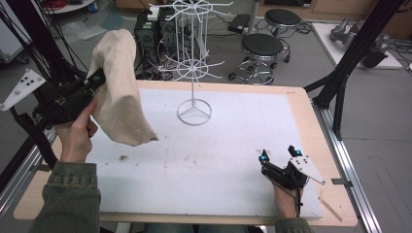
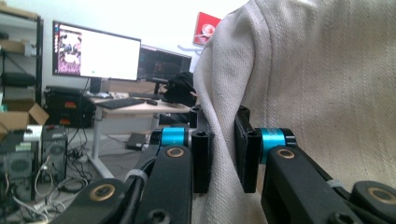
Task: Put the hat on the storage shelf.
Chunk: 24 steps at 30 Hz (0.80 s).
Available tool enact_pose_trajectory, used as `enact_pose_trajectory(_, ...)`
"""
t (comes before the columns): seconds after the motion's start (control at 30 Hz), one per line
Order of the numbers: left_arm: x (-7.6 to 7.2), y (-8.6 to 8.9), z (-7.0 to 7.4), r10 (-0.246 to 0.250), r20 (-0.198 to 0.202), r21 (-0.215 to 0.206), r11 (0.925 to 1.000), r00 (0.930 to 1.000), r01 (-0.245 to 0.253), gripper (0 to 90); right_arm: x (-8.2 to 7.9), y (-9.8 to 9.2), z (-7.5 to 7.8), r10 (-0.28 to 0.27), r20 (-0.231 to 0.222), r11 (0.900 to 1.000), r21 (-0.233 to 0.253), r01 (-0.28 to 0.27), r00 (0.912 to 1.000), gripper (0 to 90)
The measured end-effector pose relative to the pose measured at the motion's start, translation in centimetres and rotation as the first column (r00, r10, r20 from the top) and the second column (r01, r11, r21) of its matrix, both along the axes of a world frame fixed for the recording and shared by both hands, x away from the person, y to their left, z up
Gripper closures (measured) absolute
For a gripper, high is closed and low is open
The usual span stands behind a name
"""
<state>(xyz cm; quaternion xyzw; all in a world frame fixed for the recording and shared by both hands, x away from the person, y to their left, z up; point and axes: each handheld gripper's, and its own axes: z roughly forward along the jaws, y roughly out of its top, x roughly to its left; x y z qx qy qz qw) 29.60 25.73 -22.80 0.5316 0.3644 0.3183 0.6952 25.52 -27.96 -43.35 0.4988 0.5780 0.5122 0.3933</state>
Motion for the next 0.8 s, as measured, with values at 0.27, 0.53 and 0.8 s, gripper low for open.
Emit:
enact_pose_trajectory(0.27,1.6,-0.8,3.3,-0.047,0.049,0.025,0.9987,0.9977,0.046,79.9,0.0,0.0,0.0,-0.003,-0.001,1.000,0.003,0.003,1.0000,4.9)
enact_pose_trajectory(0.53,2.6,-2.4,6.3,-0.114,0.083,0.055,0.9925,0.9900,0.109,79.9,0.1,-0.1,0.0,0.003,0.000,1.000,-0.005,-0.003,1.0000,4.9)
enact_pose_trajectory(0.8,3.8,-3.7,8.3,-0.138,0.102,0.082,0.9882,0.9851,0.130,79.9,0.1,0.1,0.0,0.008,-0.003,1.000,-0.002,-0.008,1.0000,4.9)
